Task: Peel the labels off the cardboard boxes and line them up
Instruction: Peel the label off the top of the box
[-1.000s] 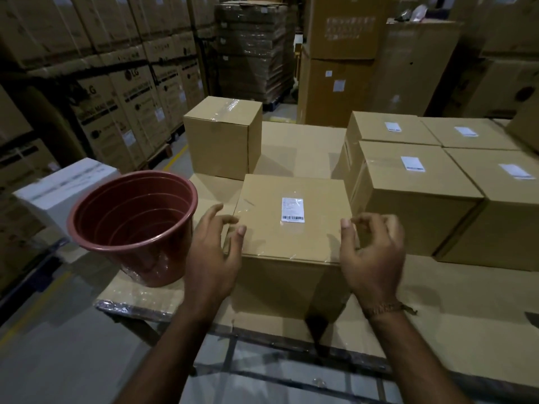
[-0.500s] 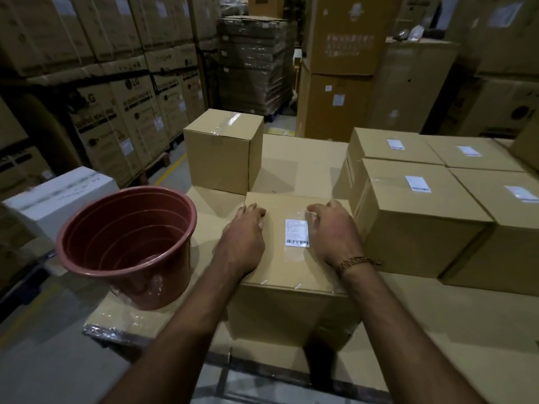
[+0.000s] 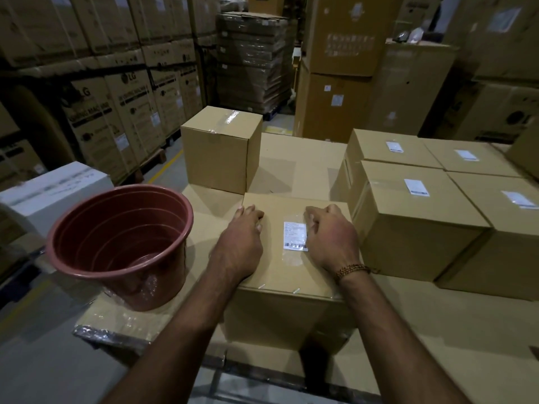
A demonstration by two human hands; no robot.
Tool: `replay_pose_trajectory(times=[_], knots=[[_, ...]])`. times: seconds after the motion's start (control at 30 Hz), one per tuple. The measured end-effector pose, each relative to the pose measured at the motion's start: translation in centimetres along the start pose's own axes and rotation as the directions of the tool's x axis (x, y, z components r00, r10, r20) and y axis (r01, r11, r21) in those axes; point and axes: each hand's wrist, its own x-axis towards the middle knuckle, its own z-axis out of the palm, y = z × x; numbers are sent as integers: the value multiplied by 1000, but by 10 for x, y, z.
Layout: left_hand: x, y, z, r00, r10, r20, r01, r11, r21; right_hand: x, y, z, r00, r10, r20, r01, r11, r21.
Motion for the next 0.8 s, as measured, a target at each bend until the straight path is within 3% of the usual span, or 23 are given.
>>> replay_pose_trajectory(times=[0.13,0.2,0.53,0.8], knots=[[1,-2,1,1000,6,2,-6,1000,6,4,-2,-4,995,-39,95,50,991,-125],[1,-4,2,1000,7,4,-7,1000,4,2,-3,-3,996,-46,76,55,990,-127],[1,-5,2,1000,1,9,-1,1000,9,7,2,7,999,18,-42,-16,999,42],[2,-5,1,1000,7,16,-7,1000,16,36,8,1,995,71,74,-86,971,224]])
